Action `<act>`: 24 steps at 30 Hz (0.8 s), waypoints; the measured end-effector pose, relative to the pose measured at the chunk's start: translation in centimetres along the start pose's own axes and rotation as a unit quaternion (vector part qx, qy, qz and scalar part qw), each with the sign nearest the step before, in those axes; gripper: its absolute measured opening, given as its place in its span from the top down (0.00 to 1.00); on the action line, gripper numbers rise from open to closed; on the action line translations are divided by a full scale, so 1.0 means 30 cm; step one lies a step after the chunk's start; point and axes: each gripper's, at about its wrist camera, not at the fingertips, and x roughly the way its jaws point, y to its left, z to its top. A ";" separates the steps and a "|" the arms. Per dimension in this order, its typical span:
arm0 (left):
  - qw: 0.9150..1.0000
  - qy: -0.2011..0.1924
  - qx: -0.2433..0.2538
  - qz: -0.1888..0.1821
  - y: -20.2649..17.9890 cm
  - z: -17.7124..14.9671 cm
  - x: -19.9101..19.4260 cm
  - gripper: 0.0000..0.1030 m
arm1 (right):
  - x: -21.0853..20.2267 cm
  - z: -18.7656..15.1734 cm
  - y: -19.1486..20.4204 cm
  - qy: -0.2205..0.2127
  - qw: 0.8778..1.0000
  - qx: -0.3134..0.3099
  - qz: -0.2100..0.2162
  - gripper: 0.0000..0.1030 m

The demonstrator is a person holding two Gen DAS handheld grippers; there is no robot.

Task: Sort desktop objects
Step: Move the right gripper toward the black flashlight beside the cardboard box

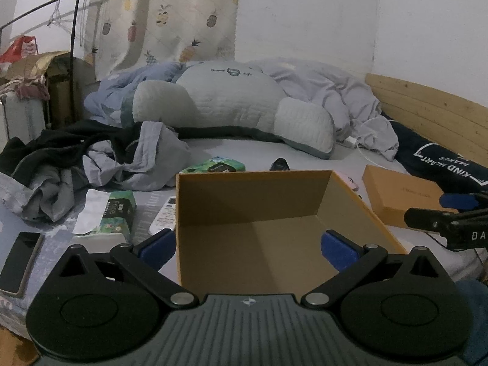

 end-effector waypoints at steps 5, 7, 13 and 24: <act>1.000 -0.002 0.003 0.002 0.003 -0.003 0.001 0.00 | 0.001 0.005 -0.006 -0.006 1.000 0.003 0.004 0.00; 1.000 -0.003 0.005 0.003 0.004 -0.005 0.001 0.00 | -0.008 0.011 -0.007 -0.007 1.000 0.005 0.004 0.00; 1.000 -0.005 0.009 0.002 -0.013 -0.007 -0.006 0.00 | 0.012 -0.011 0.006 -0.002 1.000 -0.001 -0.002 0.00; 1.000 -0.007 0.008 0.000 -0.032 -0.012 -0.010 0.00 | 0.010 -0.003 0.000 0.002 1.000 0.000 -0.006 0.00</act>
